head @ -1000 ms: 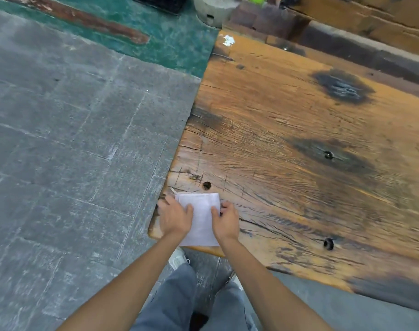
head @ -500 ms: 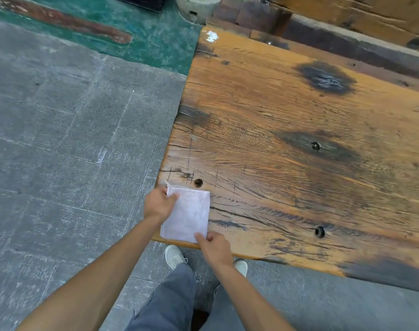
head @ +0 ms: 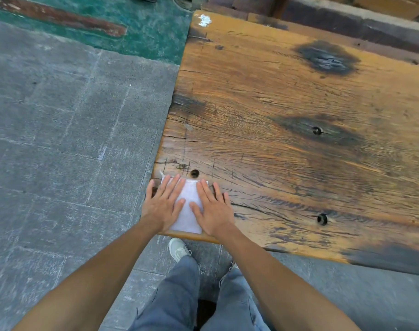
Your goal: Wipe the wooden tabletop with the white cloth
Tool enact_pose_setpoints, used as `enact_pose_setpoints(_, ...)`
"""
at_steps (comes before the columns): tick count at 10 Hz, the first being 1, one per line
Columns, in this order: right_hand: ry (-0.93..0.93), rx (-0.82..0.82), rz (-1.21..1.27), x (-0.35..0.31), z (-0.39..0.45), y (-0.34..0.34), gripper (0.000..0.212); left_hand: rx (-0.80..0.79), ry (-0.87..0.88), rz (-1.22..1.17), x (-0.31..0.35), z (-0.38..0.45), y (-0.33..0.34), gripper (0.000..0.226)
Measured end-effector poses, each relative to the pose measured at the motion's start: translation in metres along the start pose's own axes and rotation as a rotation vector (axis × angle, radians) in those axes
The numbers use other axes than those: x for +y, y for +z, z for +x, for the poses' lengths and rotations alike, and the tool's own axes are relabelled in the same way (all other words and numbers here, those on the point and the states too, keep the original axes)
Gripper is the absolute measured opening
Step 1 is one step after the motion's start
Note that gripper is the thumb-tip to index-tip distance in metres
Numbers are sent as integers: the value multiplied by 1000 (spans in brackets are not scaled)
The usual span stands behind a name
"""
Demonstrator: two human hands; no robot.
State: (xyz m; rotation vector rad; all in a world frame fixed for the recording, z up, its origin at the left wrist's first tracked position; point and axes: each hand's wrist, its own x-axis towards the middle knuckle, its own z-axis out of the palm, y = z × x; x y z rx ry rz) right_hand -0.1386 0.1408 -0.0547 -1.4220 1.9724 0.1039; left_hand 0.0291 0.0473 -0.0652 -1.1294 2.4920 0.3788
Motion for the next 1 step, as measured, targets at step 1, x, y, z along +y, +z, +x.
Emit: enact_pose_setpoints(1, -30, 67, 157, 2, -1, -18, 71, 56, 10, -34, -2, 7, -18, 77)
